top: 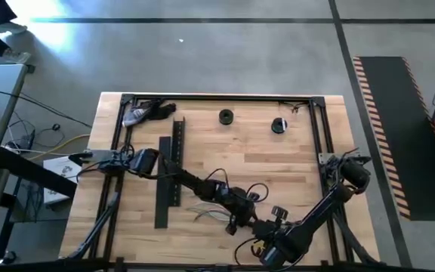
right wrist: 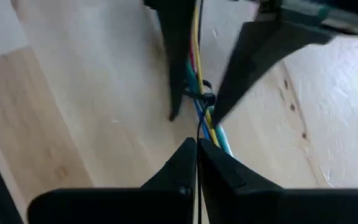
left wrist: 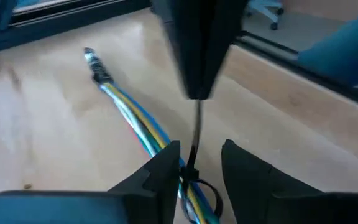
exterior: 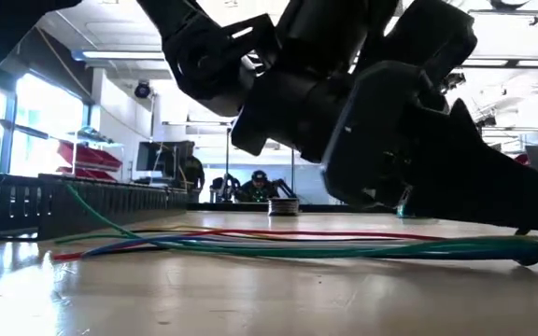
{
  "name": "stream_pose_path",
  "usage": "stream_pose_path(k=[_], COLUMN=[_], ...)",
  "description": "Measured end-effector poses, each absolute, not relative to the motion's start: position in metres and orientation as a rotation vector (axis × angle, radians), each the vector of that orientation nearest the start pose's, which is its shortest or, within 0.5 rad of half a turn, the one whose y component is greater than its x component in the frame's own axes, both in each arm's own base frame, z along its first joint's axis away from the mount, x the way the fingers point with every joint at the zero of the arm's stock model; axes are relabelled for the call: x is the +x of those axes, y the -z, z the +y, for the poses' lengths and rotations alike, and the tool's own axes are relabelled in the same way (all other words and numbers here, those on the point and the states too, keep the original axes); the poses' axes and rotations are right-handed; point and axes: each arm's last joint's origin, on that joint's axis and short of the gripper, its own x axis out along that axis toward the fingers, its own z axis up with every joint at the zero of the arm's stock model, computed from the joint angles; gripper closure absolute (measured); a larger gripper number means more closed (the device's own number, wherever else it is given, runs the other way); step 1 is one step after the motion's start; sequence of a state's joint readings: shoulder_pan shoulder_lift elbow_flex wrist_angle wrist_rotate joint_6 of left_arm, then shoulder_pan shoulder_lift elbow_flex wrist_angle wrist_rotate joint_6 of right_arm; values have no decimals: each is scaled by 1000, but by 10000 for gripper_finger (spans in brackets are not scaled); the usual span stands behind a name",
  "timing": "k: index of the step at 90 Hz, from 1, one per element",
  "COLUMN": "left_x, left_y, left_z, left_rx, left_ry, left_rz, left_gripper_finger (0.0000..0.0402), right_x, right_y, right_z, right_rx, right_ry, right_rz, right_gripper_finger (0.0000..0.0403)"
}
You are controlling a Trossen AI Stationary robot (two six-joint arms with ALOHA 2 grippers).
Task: Ziptie cables
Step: Wrap the black zip tie on the cable
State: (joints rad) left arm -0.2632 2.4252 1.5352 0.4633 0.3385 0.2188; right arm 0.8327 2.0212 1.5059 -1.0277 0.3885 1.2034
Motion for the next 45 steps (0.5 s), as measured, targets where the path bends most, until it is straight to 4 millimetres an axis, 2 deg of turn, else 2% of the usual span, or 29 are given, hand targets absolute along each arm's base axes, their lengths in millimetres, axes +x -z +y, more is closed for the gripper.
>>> stream_pose_path(k=[45], left_x=[488], left_y=[-88], left_z=[-128], left_rx=[83], left_ry=[746], left_rz=[380], left_gripper_finger=[374], right_x=[257], right_y=[-178], right_z=[279], right_rx=[110], right_ry=[408], right_rz=[1184], right_gripper_finger=[403])
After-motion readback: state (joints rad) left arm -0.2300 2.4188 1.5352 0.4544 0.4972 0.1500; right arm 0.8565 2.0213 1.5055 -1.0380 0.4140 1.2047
